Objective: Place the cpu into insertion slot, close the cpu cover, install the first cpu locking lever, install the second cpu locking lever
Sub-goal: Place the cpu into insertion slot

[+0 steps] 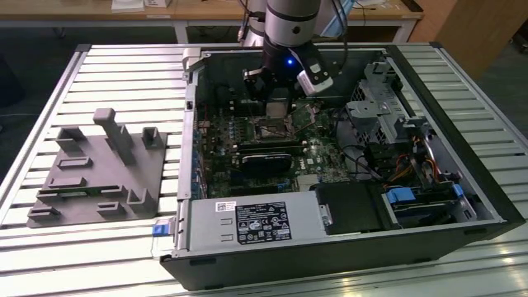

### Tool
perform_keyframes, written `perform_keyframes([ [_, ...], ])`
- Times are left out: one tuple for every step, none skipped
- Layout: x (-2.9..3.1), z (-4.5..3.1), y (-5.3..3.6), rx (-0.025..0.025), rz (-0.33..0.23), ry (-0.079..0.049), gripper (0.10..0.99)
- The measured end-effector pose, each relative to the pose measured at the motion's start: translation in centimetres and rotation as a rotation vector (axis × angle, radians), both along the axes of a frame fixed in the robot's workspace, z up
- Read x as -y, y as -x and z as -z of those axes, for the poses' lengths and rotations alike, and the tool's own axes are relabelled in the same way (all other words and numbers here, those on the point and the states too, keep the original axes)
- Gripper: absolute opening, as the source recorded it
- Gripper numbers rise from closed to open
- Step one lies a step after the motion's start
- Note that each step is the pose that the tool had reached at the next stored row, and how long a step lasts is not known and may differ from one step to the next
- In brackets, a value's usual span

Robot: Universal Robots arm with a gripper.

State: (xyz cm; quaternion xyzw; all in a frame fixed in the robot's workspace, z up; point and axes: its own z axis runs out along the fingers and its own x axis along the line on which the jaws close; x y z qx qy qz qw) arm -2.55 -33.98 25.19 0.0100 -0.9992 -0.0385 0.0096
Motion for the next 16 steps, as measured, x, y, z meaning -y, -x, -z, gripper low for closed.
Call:
perform_keyframes([
  [0.0,0.18,0.0,0.0,-0.003,0.0,0.537],
  [0.0,0.36,0.0,0.0,-0.005,0.0,0.537],
  [0.0,0.53,0.0,-0.0001,-0.007,0.0,0.537],
  [0.0,0.73,0.0,-0.0001,-0.008,0.0,0.537],
  [0.0,0.91,0.0,0.0,-0.009,0.0,0.537],
  [0.0,1.09,0.0,0.0,-0.009,0.0,0.537],
  [0.0,1.27,0.0,0.0,-0.01,0.0,0.537],
  [0.0,1.45,0.0,-0.0001,-0.01,0.0,0.537],
  [0.0,1.63,0.0,-0.0001,-0.01,0.0,0.537],
  [0.0,1.81,0.0,-0.0001,-0.01,0.0,0.537],
  [0.0,2.01,-0.01,0.0,-0.008,0.0,0.537],
  [0.0,2.16,-0.01,0.0,-0.004,0.0,0.537],
  [0.0,2.26,0.0,-0.0001,0.003,0.0,0.537],
  [0.0,2.28,0.0,-0.0002,0.006,0.001,0.537],
  [0.0,2.28,0.0,-0.0001,0.006,0.001,0.537],
  [0.0,2.28,0.0,-0.0001,0.006,0.001,0.537],
])
